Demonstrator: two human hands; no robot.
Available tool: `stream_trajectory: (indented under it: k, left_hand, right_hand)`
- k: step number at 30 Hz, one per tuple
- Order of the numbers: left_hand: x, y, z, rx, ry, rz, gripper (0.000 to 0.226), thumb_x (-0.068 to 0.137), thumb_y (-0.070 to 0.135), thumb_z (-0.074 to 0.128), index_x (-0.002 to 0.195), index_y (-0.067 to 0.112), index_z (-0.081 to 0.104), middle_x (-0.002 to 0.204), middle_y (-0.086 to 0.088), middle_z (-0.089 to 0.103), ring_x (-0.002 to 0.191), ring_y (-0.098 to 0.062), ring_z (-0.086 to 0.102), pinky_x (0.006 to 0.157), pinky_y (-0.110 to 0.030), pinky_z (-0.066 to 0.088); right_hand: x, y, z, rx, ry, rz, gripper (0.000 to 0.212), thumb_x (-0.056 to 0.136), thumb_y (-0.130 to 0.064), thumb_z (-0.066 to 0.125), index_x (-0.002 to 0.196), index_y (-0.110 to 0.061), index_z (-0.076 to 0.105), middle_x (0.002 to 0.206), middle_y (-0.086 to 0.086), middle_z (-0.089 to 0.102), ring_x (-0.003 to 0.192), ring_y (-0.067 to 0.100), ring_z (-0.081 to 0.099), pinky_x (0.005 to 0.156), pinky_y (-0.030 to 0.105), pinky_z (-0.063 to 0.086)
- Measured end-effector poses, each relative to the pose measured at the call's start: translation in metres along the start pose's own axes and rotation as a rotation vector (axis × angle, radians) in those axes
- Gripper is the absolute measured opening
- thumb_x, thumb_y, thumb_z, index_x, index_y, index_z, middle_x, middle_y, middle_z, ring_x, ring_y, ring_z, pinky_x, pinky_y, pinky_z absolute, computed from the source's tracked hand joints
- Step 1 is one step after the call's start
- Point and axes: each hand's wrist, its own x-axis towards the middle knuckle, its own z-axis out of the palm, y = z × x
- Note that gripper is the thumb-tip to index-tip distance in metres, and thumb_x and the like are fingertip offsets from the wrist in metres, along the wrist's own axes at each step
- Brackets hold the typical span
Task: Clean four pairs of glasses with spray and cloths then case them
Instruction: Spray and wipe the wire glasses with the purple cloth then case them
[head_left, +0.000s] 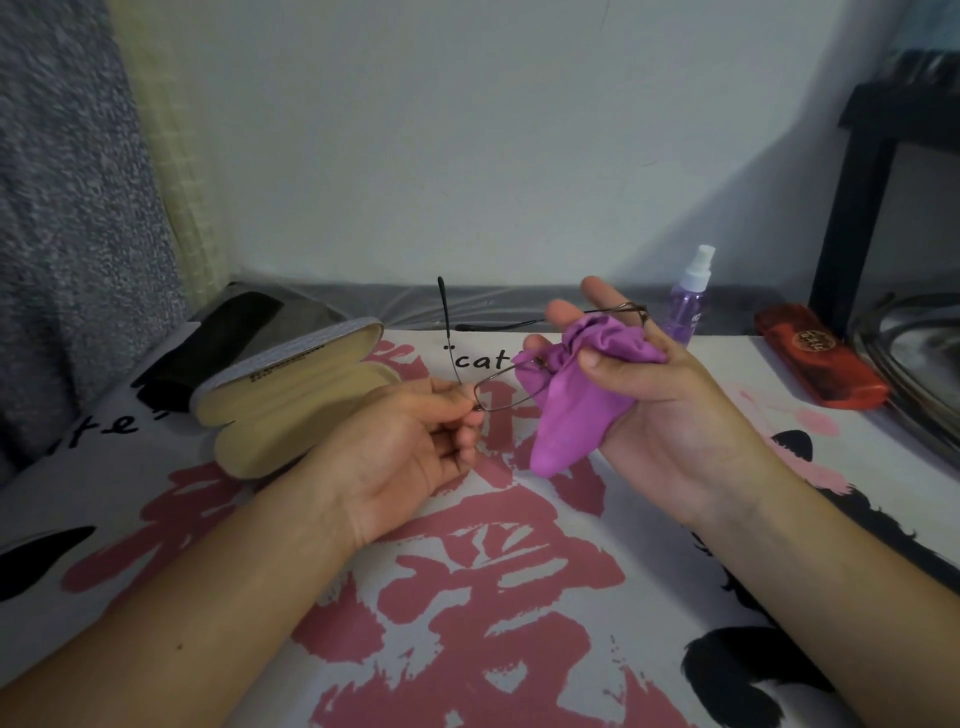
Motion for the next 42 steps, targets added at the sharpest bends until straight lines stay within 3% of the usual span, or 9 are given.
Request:
stream_trajectory:
  k: [4, 8, 15, 22, 25, 31, 34, 38, 42]
  left_hand:
    - [-0.001, 0.000, 0.000, 0.014, 0.003, 0.017, 0.015, 0.094, -0.001, 0.056, 0.085, 0.008, 0.064, 0.068, -0.003, 0.060, 0.060, -0.011, 0.050, 0.067, -0.028, 0.043]
    - [0.000, 0.001, -0.004, 0.051, 0.035, 0.054, 0.015, 0.095, 0.000, 0.056, 0.086, 0.009, 0.064, 0.069, -0.003, 0.059, 0.061, -0.012, 0.051, 0.065, -0.027, 0.045]
    - [0.002, 0.001, -0.006, 0.138, 0.179, 0.266, 0.010, 0.097, 0.002, 0.059, 0.092, 0.005, 0.068, 0.074, -0.004, 0.062, 0.066, -0.011, 0.056, 0.066, -0.025, 0.051]
    - [0.007, 0.002, -0.012, 0.290, 0.292, 0.391, 0.010, 0.097, 0.011, 0.062, 0.095, 0.012, 0.072, 0.080, -0.001, 0.067, 0.074, -0.014, 0.059, 0.081, -0.032, 0.055]
    - [0.011, 0.001, -0.016, 0.347, 0.332, 0.422, 0.010, 0.098, 0.013, 0.063, 0.094, 0.016, 0.072, 0.077, 0.000, 0.067, 0.073, -0.014, 0.059, 0.082, -0.036, 0.055]
    - [0.009, 0.007, -0.018, 0.528, 0.459, 0.686, 0.013, 0.098, 0.018, 0.064, 0.091, 0.029, 0.068, 0.084, 0.010, 0.073, 0.071, 0.002, 0.066, 0.072, -0.015, 0.055]
    - [0.009, 0.011, -0.020, 0.544, 0.443, 0.796, 0.017, 0.098, 0.015, 0.064, 0.092, 0.031, 0.068, 0.082, 0.020, 0.072, 0.076, 0.005, 0.067, 0.071, -0.011, 0.052]
    - [0.010, 0.020, -0.031, 0.526, 0.417, 0.930, 0.021, 0.096, 0.011, 0.066, 0.093, 0.031, 0.070, 0.085, 0.018, 0.072, 0.083, 0.000, 0.067, 0.079, -0.016, 0.051]
    - [0.007, 0.016, -0.029, 0.563, 0.299, 1.007, 0.025, 0.093, 0.005, 0.068, 0.095, 0.030, 0.072, 0.088, 0.020, 0.074, 0.088, -0.002, 0.069, 0.083, -0.016, 0.052]
  right_hand:
    - [0.001, -0.002, -0.004, 0.050, -0.002, 0.001, 0.070, 0.082, 0.016, 0.051, 0.144, -0.016, 0.047, 0.118, 0.010, 0.073, 0.108, 0.031, 0.069, 0.102, 0.055, 0.051]
    - [0.002, -0.009, -0.012, 0.088, -0.004, 0.012, 0.072, 0.080, 0.013, 0.054, 0.146, -0.014, 0.046, 0.102, 0.008, 0.072, 0.112, 0.028, 0.066, 0.106, 0.049, 0.048]
    - [0.004, -0.013, -0.016, 0.052, -0.003, 0.042, 0.072, 0.079, 0.011, 0.059, 0.147, -0.011, 0.047, 0.098, 0.006, 0.071, 0.104, 0.024, 0.065, 0.110, 0.048, 0.044]
    - [0.002, -0.021, -0.009, 0.009, -0.011, 0.031, 0.057, 0.080, 0.003, 0.054, 0.136, -0.009, 0.056, 0.088, 0.003, 0.073, 0.082, 0.014, 0.072, 0.076, 0.033, 0.061]
    - [0.003, -0.018, -0.011, 0.017, -0.028, 0.094, 0.056, 0.080, 0.006, 0.053, 0.135, -0.006, 0.056, 0.080, 0.003, 0.068, 0.074, 0.015, 0.069, 0.074, 0.032, 0.061]
    - [0.004, -0.018, -0.023, -0.442, -0.119, 0.238, 0.060, 0.080, 0.023, 0.053, 0.133, -0.006, 0.059, 0.104, 0.023, 0.073, 0.106, 0.034, 0.071, 0.084, 0.032, 0.059]
    - [0.003, -0.021, -0.024, -0.526, -0.126, 0.245, 0.062, 0.078, 0.032, 0.050, 0.126, -0.005, 0.064, 0.115, 0.018, 0.072, 0.109, 0.028, 0.071, 0.089, 0.031, 0.059]
    - [0.007, -0.027, -0.029, -0.528, 0.010, 0.195, 0.049, 0.071, 0.023, 0.060, 0.108, -0.007, 0.071, 0.093, 0.006, 0.070, 0.083, 0.015, 0.069, 0.074, 0.024, 0.059]
    - [0.012, -0.025, -0.032, -0.482, 0.188, 0.074, 0.032, 0.074, 0.008, 0.069, 0.103, -0.005, 0.068, 0.083, 0.003, 0.072, 0.079, 0.015, 0.071, 0.071, 0.025, 0.059]
